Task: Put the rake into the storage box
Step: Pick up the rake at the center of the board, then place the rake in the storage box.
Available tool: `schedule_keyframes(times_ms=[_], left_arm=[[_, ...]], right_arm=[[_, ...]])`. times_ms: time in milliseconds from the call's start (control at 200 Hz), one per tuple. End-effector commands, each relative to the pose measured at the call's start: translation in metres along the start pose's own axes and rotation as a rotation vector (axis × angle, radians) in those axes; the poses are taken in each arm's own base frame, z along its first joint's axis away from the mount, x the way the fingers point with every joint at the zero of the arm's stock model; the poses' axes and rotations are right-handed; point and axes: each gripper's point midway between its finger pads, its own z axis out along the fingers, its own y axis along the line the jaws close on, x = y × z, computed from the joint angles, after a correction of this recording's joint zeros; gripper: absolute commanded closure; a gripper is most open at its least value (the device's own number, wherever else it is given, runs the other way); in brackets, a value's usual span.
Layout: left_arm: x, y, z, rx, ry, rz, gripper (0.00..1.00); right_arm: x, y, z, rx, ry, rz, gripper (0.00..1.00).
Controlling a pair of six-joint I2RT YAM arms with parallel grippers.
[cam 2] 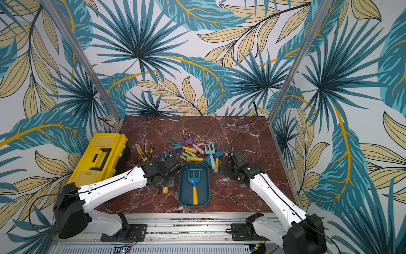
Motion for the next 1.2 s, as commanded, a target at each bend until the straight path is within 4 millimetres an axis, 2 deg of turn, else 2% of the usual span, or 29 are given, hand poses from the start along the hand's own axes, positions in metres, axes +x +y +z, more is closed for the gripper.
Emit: schedule_keyframes(times_ms=[0,150,255,371,546,746,851,1082,1192], left_arm=[[-0.008,-0.029,-0.023,0.098,-0.03,-0.016,0.86],[-0.014,-0.071,-0.024,0.232,-0.04,-0.035,0.86],[-0.017,-0.09,-0.02,0.281,-0.042,-0.052,0.86],[-0.014,-0.105,-0.012,0.303,-0.029,-0.055,0.86],[-0.006,-0.108,0.012,0.272,-0.004,-0.074,0.86],[0.001,-0.116,0.027,0.269,0.026,-0.078,0.86],[0.009,-0.109,0.03,0.236,0.041,-0.082,0.87],[0.027,-0.101,0.016,0.218,0.044,-0.073,0.87],[0.038,-0.097,0.024,0.2,0.065,-0.073,0.87]], right_arm=[[-0.015,-0.008,0.004,0.02,-0.002,0.025,0.0],[-0.036,-0.019,0.013,0.033,-0.003,0.06,0.01],[-0.046,-0.021,0.022,0.039,0.019,0.071,0.02],[-0.057,-0.022,0.033,0.067,0.03,0.062,0.1],[-0.069,-0.02,0.054,0.099,0.059,0.049,0.17],[-0.074,-0.023,0.08,0.148,0.096,0.038,0.26],[-0.072,-0.024,0.093,0.16,0.123,0.035,0.28],[-0.068,-0.022,0.11,0.153,0.158,0.027,0.32],[-0.066,-0.023,0.117,0.162,0.174,0.026,0.35]])
